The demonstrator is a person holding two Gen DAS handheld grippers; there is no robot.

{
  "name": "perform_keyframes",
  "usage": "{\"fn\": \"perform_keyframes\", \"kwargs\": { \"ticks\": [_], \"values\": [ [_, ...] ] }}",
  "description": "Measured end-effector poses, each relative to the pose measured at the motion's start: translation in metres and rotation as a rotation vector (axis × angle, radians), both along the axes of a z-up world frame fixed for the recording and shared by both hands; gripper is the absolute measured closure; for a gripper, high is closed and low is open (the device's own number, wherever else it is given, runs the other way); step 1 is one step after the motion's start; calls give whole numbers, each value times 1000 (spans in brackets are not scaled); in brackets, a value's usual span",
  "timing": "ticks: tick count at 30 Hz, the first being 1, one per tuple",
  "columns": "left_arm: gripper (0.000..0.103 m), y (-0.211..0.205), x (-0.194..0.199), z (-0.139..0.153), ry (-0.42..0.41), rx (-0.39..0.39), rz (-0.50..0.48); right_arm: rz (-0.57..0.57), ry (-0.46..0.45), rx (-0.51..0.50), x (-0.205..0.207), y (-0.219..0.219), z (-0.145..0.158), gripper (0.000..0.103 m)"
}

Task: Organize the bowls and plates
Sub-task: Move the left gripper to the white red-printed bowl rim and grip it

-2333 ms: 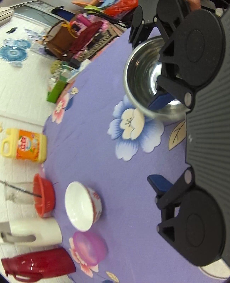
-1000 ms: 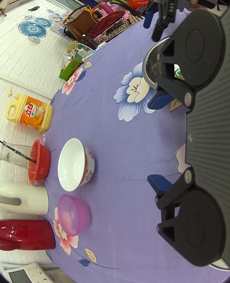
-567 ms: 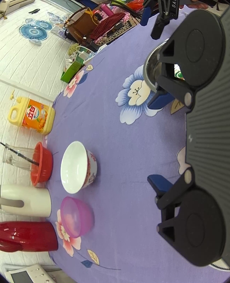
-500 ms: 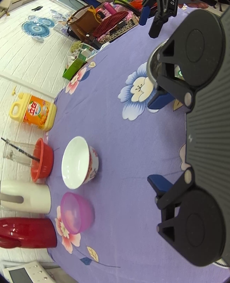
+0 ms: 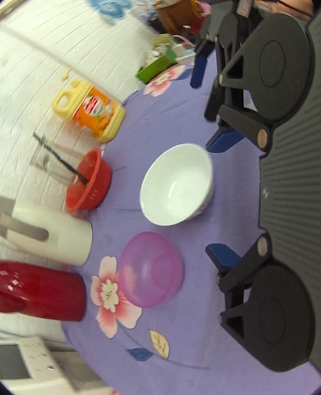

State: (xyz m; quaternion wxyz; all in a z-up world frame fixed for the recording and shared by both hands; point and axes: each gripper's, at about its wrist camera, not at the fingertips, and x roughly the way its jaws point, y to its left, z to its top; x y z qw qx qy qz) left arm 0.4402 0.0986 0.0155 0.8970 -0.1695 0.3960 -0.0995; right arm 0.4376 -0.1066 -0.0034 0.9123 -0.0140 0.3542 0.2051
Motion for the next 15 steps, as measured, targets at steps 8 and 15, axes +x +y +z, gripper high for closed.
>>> {"fn": "perform_keyframes", "kwargs": {
  "ticks": [8,15],
  "values": [
    [35,-2,56,-21,104,-51,130,76,7,-48,63,29,-18,0],
    [52,-2,73,-40,161,-82,184,133,27,-81,78,44,-37,0]
  ]
}}
